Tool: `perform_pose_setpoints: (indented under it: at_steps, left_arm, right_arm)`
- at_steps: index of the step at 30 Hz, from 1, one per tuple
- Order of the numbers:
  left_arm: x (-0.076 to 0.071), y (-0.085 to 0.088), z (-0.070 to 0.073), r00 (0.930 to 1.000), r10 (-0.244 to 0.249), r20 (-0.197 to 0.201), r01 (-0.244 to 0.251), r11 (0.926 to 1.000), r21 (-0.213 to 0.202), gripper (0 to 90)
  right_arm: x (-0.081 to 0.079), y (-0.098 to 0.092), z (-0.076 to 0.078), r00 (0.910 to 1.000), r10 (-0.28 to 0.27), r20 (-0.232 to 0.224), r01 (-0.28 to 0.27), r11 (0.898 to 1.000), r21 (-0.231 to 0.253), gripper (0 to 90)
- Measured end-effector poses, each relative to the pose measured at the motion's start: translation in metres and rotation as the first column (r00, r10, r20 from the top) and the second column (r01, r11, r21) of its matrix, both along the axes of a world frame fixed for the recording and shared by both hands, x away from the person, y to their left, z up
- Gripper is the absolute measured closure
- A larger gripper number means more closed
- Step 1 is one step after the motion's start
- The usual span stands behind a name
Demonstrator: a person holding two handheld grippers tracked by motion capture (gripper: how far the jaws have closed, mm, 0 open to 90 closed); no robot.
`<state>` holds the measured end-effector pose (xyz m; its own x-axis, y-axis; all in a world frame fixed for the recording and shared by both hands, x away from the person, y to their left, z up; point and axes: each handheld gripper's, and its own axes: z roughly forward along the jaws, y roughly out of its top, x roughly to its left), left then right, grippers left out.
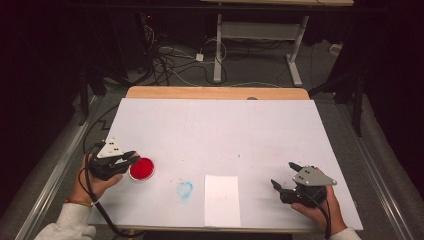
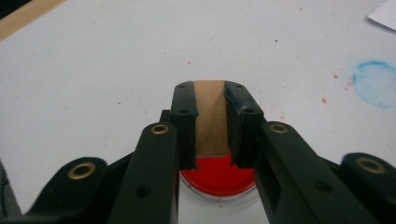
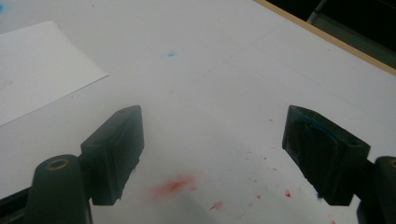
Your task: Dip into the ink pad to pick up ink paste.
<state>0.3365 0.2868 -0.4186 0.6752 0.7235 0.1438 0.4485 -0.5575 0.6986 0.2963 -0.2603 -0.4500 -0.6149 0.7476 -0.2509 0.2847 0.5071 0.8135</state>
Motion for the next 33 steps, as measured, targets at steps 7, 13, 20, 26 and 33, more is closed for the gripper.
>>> perform_pose_setpoints:
  at_steps: [7, 13, 20, 26, 33]
  left_arm:
    - [-0.001, -0.001, 0.003, 0.9999, 0.004, 0.011, -0.004, 0.9999, 0.012, 73.9]
    - [-0.002, -0.004, 0.002, 0.9998, -0.019, 0.002, 0.019, 0.9996, 0.022, 73.8]
    - [-0.005, -0.005, 0.005, 0.9997, -0.022, 0.011, 0.022, 0.9993, 0.029, 73.8]
    - [-0.008, -0.006, 0.012, 0.9996, -0.023, 0.016, 0.022, 0.9993, 0.031, 73.8]
    - [0.001, -0.008, -0.006, 0.9983, -0.023, -0.053, 0.027, 0.9974, 0.067, 73.8]
  right_arm:
    - [0.000, 0.000, 0.000, 1.0000, 0.005, -0.001, -0.005, 1.000, 0.007, 20.9]
    - [0.000, 0.001, 0.001, 0.9999, 0.009, 0.008, -0.009, 1.000, 0.008, 20.8]
    - [0.000, 0.002, 0.000, 0.9999, 0.010, 0.005, -0.010, 1.000, 0.002, 20.8]
    - [0.000, 0.002, 0.000, 1.0000, 0.006, 0.002, -0.006, 1.000, -0.001, 20.6]
    - [0.001, 0.003, -0.001, 0.9999, 0.012, -0.004, -0.012, 1.000, -0.006, 20.4]
